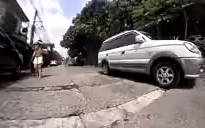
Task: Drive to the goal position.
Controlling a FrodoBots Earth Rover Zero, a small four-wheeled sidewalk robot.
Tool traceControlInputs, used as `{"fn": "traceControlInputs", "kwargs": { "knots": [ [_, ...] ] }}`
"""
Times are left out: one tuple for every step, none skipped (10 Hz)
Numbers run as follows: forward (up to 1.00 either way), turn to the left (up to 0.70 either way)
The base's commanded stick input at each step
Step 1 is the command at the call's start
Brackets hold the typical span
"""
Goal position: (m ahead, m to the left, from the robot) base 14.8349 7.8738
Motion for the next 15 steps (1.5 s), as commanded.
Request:
{"fn": "traceControlInputs", "kwargs": {
  "knots": [
    [0.7, 0.0],
    [0.7, 0.0],
    [0.7, 0.0],
    [0.7, 0.0],
    [0.7, 0.0],
    [0.7, 0.0],
    [0.7, 0.0],
    [0.7, 0.0],
    [0.7, 0.0],
    [0.7, 0.0],
    [0.7, 0.0],
    [0.7, 0.0],
    [0.7, 0.0],
    [0.7, 0.0],
    [0.7, 0.0]
  ]
}}
